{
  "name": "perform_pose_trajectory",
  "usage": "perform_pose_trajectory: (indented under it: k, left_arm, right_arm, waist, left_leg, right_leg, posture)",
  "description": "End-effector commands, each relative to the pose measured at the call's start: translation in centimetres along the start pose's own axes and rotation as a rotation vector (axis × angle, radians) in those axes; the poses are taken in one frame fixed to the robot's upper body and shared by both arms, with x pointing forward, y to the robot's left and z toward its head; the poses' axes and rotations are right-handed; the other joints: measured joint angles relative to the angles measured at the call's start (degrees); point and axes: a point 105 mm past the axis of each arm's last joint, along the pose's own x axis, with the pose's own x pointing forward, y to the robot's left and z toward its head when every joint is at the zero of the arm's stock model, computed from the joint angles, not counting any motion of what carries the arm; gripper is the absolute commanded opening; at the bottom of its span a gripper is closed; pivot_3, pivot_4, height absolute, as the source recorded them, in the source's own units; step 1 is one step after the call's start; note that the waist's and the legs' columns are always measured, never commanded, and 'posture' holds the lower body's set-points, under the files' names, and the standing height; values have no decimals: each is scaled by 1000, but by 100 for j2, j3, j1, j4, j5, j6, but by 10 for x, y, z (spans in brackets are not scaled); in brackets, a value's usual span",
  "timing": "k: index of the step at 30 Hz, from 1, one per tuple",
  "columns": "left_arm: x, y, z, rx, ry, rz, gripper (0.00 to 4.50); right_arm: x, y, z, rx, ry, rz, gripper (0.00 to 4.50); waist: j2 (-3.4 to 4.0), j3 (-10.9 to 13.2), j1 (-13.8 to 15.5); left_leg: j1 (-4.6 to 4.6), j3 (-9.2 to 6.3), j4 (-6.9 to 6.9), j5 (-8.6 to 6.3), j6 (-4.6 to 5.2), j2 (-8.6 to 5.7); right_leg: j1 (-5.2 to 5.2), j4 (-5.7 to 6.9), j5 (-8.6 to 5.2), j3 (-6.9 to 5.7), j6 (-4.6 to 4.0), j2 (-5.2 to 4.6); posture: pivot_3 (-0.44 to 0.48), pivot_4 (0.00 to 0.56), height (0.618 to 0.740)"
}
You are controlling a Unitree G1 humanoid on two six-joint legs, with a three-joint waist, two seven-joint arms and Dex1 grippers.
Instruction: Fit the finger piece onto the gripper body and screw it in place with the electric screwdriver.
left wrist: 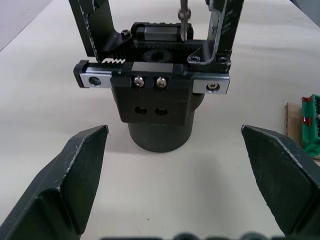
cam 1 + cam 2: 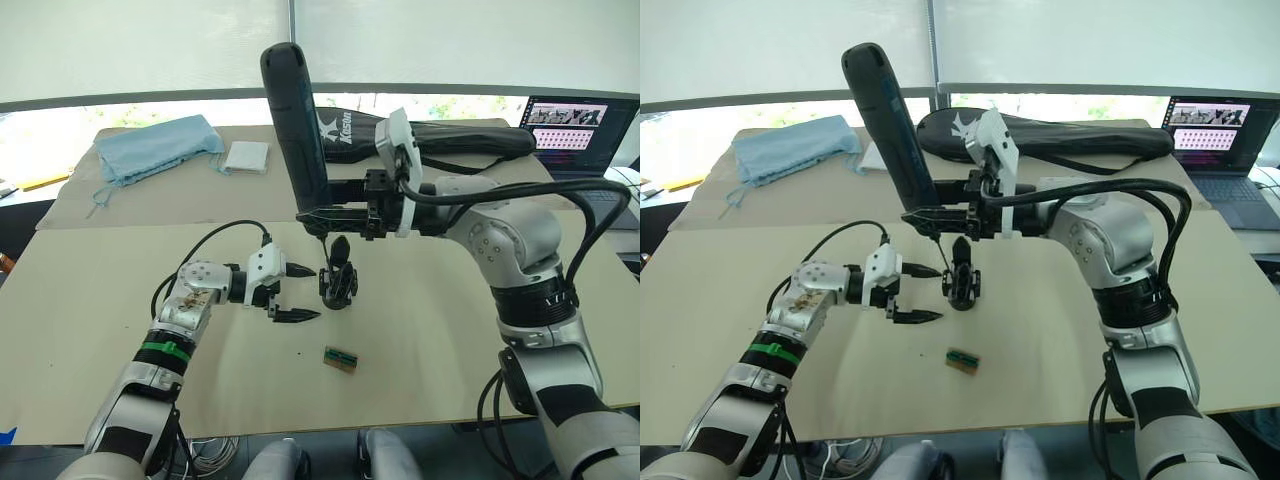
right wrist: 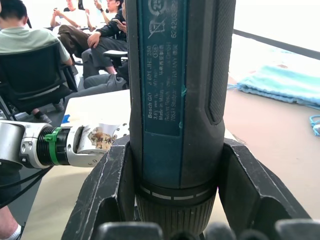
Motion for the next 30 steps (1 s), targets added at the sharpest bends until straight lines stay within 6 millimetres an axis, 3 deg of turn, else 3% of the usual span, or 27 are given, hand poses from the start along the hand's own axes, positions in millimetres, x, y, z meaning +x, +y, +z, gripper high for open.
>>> perform_pose_trajectory:
  k: [1,30]
  left_arm:
    - [-2,5,10,42,-14,9,4500]
    - [2,6,16,54,-25,2,4500]
  right_arm:
    - [-4,5,21,-82,-61,3,1901]
    - [-5,11,22,-81,-71,8,1901]
  waist:
    - [0,0,1]
    - [0,0,-5]
  left_leg:
    - [0,0,0,0,0,0]
    - [0,-1,0,0,0,0]
  right_leg:
    - [0,0,0,0,0,-1]
    - [-1,0,0,1,0,0]
  posture:
    - [0,150,736]
    - [0,150,736]
